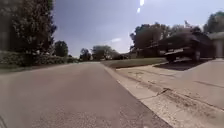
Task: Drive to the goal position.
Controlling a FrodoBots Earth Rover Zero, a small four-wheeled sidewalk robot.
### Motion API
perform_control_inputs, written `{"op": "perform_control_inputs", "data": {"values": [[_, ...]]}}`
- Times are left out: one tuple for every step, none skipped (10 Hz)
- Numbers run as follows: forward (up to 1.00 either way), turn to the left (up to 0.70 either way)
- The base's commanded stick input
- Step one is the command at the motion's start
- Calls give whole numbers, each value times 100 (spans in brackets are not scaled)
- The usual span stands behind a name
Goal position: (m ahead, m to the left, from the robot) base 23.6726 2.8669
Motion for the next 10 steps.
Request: {"op": "perform_control_inputs", "data": {"values": [[70,0],[70,0],[70,0],[70,11],[70,26],[70,35],[70,35],[70,35],[70,35],[70,35]]}}
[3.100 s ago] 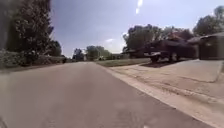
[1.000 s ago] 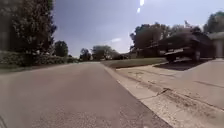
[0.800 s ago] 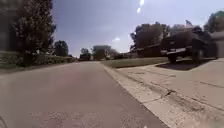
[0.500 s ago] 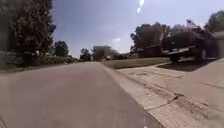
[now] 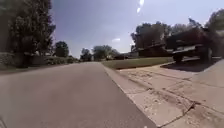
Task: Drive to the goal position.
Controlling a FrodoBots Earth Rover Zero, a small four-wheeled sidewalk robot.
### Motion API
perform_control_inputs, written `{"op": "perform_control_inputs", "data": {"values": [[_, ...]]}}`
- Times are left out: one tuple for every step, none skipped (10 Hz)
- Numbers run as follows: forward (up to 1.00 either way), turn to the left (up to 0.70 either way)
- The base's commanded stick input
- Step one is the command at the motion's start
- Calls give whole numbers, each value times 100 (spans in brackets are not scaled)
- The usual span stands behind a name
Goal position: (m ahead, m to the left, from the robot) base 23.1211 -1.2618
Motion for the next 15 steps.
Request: {"op": "perform_control_inputs", "data": {"values": [[70,35],[70,35],[70,14],[70,0],[70,0],[70,0],[70,0],[70,0],[70,0],[70,0],[70,0],[70,0],[70,0],[70,0],[70,0]]}}
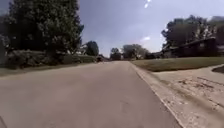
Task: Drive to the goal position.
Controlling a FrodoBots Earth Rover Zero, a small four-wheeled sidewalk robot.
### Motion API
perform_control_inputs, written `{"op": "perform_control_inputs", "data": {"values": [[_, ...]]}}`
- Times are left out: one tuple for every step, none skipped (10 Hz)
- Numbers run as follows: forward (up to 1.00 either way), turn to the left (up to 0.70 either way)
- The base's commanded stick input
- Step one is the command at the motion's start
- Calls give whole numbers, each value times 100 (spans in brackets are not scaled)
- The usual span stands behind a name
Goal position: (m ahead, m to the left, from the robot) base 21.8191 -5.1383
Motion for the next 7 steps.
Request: {"op": "perform_control_inputs", "data": {"values": [[70,0],[70,0],[70,0],[70,0],[70,0],[70,0],[70,0]]}}
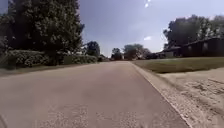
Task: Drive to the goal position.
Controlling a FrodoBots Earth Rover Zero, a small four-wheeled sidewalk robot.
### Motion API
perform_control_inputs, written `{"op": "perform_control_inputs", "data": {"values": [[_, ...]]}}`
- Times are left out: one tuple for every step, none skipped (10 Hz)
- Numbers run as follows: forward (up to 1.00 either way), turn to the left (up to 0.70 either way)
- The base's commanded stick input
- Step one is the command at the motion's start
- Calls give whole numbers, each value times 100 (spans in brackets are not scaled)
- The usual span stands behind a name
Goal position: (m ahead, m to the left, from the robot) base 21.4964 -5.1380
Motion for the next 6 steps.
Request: {"op": "perform_control_inputs", "data": {"values": [[70,0],[70,0],[70,0],[70,0],[70,0],[70,0]]}}
